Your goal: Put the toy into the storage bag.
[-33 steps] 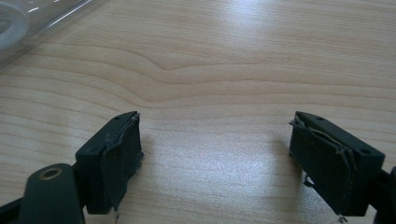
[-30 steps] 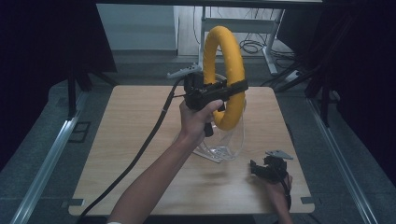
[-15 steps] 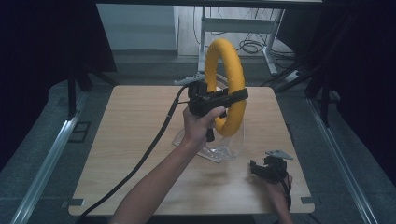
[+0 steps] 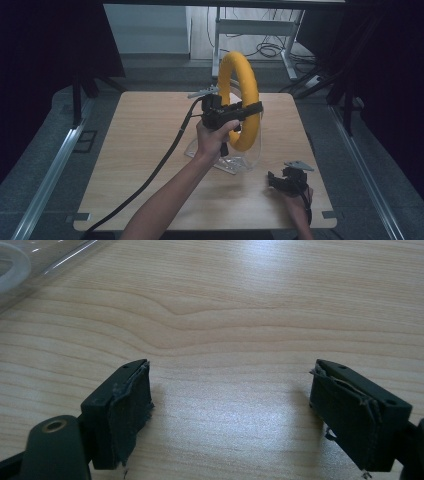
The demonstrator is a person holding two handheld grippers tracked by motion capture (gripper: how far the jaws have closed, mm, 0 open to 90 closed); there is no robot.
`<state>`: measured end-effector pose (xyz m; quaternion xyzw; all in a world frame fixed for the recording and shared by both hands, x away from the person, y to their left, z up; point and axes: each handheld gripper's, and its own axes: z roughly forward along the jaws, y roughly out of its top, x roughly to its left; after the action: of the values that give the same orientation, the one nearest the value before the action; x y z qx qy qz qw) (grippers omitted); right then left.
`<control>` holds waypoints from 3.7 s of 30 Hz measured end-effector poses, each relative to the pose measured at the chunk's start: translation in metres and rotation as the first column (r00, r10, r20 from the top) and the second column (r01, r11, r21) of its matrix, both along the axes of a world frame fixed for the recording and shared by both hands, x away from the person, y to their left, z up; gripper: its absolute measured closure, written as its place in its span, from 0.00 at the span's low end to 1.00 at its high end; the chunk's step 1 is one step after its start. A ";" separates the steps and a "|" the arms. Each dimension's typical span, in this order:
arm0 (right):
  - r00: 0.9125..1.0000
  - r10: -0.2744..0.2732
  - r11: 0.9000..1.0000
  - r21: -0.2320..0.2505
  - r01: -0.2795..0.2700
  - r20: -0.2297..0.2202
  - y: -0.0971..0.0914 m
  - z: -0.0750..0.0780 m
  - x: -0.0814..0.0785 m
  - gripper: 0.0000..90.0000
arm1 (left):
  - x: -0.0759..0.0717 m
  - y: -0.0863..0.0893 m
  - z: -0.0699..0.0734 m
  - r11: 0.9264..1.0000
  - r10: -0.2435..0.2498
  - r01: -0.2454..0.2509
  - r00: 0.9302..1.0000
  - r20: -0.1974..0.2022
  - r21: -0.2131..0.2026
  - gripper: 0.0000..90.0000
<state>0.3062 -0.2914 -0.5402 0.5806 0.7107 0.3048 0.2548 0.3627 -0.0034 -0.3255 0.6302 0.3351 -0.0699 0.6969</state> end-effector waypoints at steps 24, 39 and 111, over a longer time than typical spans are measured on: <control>1.000 0.003 1.000 0.000 -0.003 -0.002 0.000 0.000 0.000 0.18 | 0.011 -0.001 -0.054 0.998 0.050 -0.046 0.994 -0.097 0.041 0.56; 1.000 0.007 1.000 -0.004 -0.007 -0.003 0.000 0.000 0.000 0.18 | 0.012 0.005 -0.077 0.998 0.059 -0.057 0.991 -0.123 0.021 0.55; 1.000 -0.004 1.000 -0.002 0.004 -0.006 0.000 0.000 0.000 0.18 | -0.047 0.163 -0.139 0.960 0.206 -0.179 0.972 -0.112 0.215 0.37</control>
<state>0.3059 -0.2915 -0.5400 0.5826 0.7105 0.3020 0.2540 0.3154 0.1596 -0.4645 0.6563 0.4461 -0.0090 0.6084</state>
